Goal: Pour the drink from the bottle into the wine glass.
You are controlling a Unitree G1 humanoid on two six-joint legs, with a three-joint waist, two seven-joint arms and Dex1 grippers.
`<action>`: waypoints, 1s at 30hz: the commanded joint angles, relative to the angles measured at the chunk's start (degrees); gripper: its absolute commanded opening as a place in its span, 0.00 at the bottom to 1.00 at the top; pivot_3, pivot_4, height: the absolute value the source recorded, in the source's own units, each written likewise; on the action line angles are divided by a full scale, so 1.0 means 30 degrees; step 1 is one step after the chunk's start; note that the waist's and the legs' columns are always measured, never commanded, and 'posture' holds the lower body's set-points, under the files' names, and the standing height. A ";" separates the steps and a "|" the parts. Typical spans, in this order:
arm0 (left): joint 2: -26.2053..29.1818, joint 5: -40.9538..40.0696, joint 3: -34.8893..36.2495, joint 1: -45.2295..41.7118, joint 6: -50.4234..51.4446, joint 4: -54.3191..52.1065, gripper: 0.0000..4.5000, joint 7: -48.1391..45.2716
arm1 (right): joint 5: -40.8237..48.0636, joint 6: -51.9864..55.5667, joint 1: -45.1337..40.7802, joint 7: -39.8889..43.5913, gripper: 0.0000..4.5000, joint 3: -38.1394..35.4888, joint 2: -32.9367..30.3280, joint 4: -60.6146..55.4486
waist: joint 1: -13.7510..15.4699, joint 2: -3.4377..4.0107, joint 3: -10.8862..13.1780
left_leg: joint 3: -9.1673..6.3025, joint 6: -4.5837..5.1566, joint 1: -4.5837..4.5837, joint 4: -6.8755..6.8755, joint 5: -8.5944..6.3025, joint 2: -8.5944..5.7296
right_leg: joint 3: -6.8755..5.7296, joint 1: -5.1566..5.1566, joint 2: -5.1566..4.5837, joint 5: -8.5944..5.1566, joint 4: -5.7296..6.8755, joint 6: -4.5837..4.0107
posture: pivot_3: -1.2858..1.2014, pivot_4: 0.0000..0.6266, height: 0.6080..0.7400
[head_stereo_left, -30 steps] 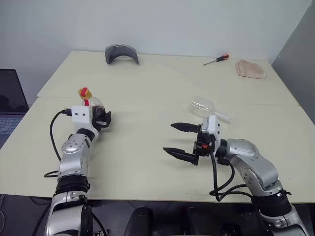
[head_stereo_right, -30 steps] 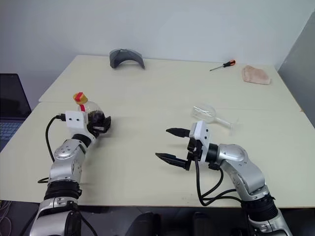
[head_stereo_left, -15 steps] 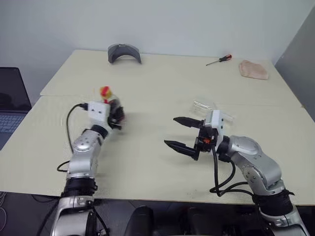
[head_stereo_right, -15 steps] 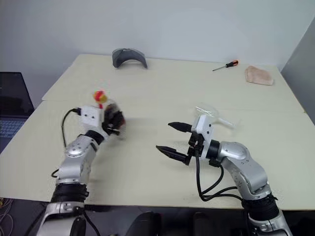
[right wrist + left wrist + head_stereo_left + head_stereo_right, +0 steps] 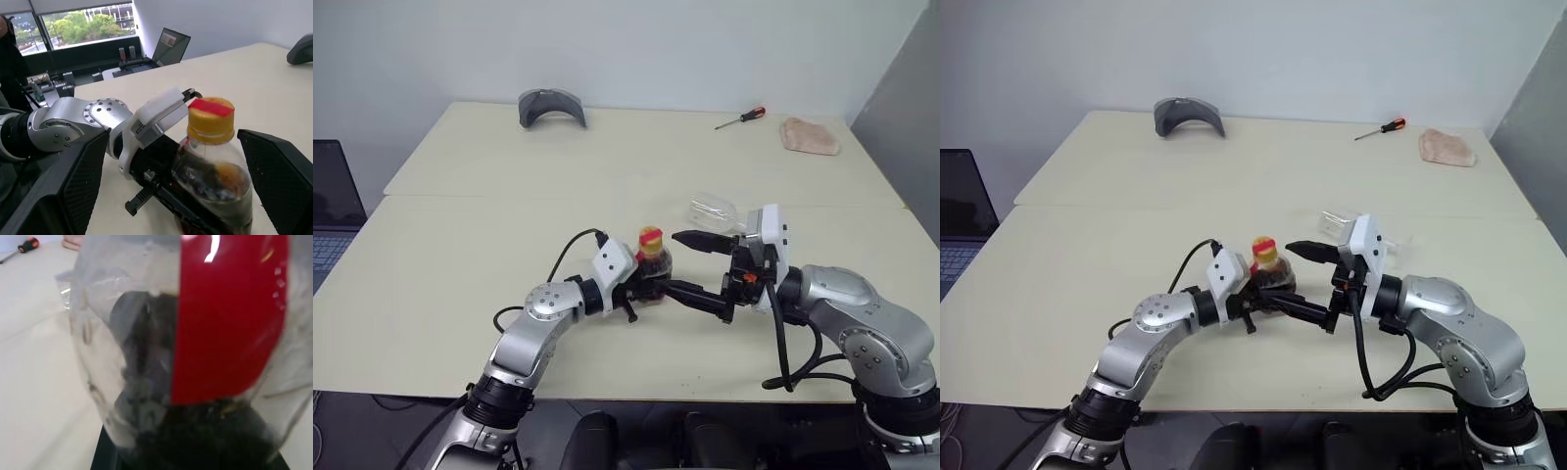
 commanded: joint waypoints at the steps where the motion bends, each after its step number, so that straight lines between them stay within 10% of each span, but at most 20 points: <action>1: -0.0075 0.0242 -0.0399 -0.0641 -0.0834 -0.0199 0.20 -0.0634 | 0.0094 -0.0210 -0.0582 -0.0161 1.00 0.0054 0.0054 -0.0273 | 0.0057 -0.0001 0.0000 | 0.0000 0.0000 -0.0007 0.0006 0.0000 -0.0004 | 0.0000 0.0002 -0.0003 0.0000 -0.0008 0.0002 | 0.52 0.24 1.00; 8: -0.0094 0.0627 -0.0550 -0.0812 -0.1358 0.0280 0.18 -0.1222 | -0.1238 -0.1387 -0.0988 0.0054 0.96 0.0861 0.0321 0.0859 | 0.0068 0.0000 0.0001 | 0.0000 0.0003 -0.0012 0.0006 0.0000 -0.0009 | 0.0002 -0.0006 -0.0004 -0.0001 -0.0009 0.0004 | 0.52 0.24 1.00; 18: -0.0365 0.1016 -0.0721 -0.0566 -0.1588 0.0294 0.18 -0.1427 | -0.2444 -0.2605 -0.0966 0.0574 0.26 0.1518 0.0493 0.1693 | 0.0067 0.0002 0.0002 | 0.0000 0.0004 -0.0019 0.0004 0.0000 -0.0008 | 0.0001 -0.0011 -0.0005 -0.0001 -0.0010 0.0004 | 0.52 0.24 1.00; 30: -0.0205 0.0635 -0.1172 -0.0322 -0.1320 -0.0460 0.17 -0.2378 | -0.3825 -0.4918 -0.2298 0.5118 0.26 0.2145 -0.1496 0.4183 | 0.0067 0.0007 0.0007 | 0.0001 0.0004 -0.0016 0.0010 -0.0001 -0.0011 | 0.0002 -0.0008 -0.0005 -0.0001 -0.0009 0.0004 | 0.52 0.24 1.00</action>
